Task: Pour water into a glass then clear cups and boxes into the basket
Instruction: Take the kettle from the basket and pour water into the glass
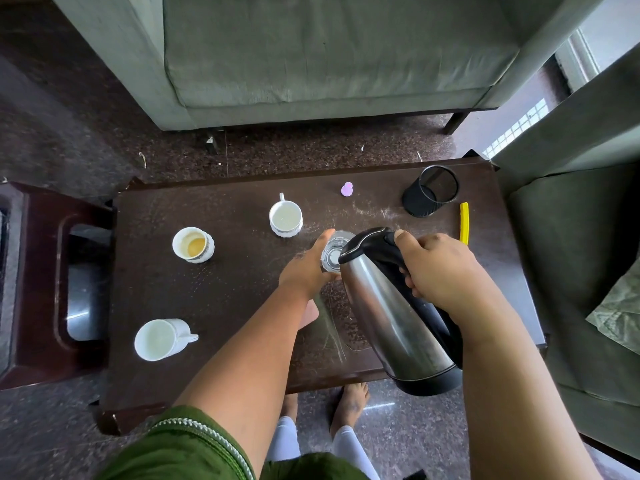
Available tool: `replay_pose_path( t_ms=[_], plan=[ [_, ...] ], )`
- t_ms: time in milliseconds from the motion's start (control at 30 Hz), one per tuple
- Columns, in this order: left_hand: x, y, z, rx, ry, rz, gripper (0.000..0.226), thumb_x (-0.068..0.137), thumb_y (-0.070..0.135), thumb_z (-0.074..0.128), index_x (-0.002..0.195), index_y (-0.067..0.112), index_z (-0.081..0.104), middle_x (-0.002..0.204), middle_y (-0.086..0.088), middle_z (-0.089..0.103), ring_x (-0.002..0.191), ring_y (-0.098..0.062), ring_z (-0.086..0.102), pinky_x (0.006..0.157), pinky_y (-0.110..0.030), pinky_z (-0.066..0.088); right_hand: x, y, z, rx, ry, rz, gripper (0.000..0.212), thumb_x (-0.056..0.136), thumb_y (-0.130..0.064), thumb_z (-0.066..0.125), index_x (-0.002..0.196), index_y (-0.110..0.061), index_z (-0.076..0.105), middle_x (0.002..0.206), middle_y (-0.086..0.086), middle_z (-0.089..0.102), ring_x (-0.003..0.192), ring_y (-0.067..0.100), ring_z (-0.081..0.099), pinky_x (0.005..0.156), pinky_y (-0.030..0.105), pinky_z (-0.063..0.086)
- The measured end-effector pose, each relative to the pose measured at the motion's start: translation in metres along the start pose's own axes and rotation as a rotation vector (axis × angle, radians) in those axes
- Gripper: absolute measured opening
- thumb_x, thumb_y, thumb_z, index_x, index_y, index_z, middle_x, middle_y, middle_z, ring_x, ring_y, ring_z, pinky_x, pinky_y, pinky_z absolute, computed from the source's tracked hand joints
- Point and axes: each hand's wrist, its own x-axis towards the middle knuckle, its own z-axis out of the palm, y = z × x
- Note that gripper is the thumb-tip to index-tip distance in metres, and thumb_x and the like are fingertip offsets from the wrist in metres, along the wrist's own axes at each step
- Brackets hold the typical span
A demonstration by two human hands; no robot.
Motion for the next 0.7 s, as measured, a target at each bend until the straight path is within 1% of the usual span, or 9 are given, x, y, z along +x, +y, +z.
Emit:
replay_pose_path(
  t_ms=[333, 567, 700],
  plan=[
    [0.0006, -0.0014, 0.0003, 0.013, 0.003, -0.008, 0.083, 0.086, 0.035, 0.06, 0.148, 0.049, 0.007, 0.133, 0.001, 0.059, 0.123, -0.031, 0.054, 0.098, -0.043, 0.043, 0.0012, 0.0016, -0.0006, -0.005, 0.013, 0.011, 0.058, 0.094, -0.049, 0.037, 0.081, 0.002, 0.063, 0.086, 0.021, 0.068, 0.087, 0.039, 0.065, 0.086, 0.052, 0.056],
    [0.003, -0.002, 0.0018, 0.011, 0.002, -0.024, 0.085, 0.085, 0.033, 0.063, 0.148, 0.05, 0.009, 0.124, -0.001, 0.064, 0.117, -0.029, 0.058, 0.092, -0.039, 0.044, 0.0011, 0.0018, -0.0051, 0.005, 0.023, 0.002, 0.06, 0.095, -0.047, 0.037, 0.087, 0.007, 0.061, 0.09, 0.026, 0.068, 0.087, 0.041, 0.065, 0.084, 0.052, 0.056],
    [0.0043, -0.0043, 0.0027, -0.002, 0.004, -0.016, 0.087, 0.083, 0.034, 0.065, 0.146, 0.053, 0.008, 0.127, 0.002, 0.064, 0.118, -0.029, 0.059, 0.094, -0.042, 0.046, 0.0016, 0.0029, -0.0058, 0.009, 0.025, -0.005, 0.061, 0.095, -0.047, 0.037, 0.087, 0.008, 0.061, 0.088, 0.026, 0.069, 0.086, 0.041, 0.066, 0.083, 0.051, 0.057]
  ],
)
